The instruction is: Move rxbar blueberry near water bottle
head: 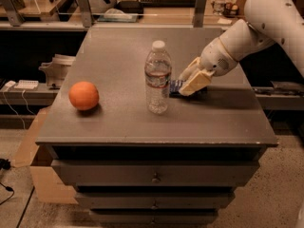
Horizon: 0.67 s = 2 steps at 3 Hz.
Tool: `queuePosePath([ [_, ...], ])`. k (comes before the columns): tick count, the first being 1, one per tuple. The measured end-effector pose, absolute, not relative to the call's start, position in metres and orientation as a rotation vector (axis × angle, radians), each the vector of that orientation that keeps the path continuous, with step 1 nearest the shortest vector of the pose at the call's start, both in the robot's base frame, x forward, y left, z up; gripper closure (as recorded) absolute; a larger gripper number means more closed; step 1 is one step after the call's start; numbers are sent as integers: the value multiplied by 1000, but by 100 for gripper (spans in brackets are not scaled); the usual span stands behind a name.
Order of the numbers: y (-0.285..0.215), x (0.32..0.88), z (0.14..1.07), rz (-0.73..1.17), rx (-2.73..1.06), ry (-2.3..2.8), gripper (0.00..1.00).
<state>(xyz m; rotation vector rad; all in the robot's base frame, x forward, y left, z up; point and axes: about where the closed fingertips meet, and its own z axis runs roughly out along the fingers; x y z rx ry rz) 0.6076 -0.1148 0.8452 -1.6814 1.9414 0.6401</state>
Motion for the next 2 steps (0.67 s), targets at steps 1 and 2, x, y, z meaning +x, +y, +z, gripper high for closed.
queuePosePath([
  [1,-118,609,841,642,-1673,1949,38],
  [2,-120,609,839,644,-1669,1956,15],
])
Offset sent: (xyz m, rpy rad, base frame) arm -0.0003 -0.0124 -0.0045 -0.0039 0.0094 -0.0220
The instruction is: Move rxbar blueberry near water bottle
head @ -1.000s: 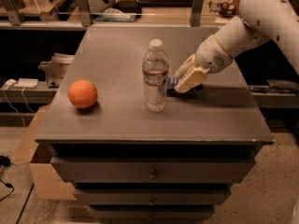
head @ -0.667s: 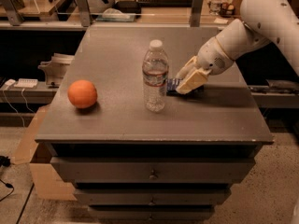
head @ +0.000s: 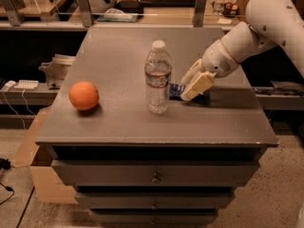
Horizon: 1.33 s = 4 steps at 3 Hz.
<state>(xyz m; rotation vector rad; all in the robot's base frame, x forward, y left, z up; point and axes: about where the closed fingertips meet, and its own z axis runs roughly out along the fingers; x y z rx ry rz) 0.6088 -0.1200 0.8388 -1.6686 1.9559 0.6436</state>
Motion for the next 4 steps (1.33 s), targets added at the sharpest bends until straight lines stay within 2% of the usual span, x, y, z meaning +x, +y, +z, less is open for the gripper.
queuePosePath([
  [1,-121,609,838,647,-1671,1958,0],
  [2,-123,609,839,643,-1675,1959,0],
  [4,-179,610,867,450,-1588,1995,0],
])
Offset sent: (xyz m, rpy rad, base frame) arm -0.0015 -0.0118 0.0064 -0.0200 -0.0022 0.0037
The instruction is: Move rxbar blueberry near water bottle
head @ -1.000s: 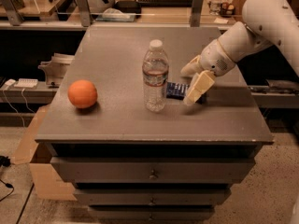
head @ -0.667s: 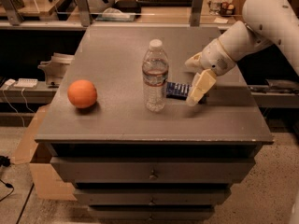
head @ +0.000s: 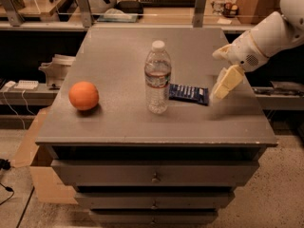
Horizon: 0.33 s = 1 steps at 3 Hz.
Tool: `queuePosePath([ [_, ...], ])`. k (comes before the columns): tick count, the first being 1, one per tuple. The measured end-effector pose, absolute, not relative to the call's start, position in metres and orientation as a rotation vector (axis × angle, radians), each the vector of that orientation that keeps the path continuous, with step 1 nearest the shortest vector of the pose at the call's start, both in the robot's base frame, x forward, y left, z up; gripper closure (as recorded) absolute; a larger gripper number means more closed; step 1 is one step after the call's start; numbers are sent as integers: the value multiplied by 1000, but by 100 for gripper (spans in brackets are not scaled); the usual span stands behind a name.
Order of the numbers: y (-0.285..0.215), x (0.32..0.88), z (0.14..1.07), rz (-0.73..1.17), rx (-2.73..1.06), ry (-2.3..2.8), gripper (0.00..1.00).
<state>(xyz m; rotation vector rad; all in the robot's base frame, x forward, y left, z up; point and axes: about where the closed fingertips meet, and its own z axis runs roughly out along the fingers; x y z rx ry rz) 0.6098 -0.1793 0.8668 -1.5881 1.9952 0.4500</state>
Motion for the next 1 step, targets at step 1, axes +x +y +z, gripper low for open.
queuePosePath([
  [1,-181,610,868,445,-1584,1996,0],
])
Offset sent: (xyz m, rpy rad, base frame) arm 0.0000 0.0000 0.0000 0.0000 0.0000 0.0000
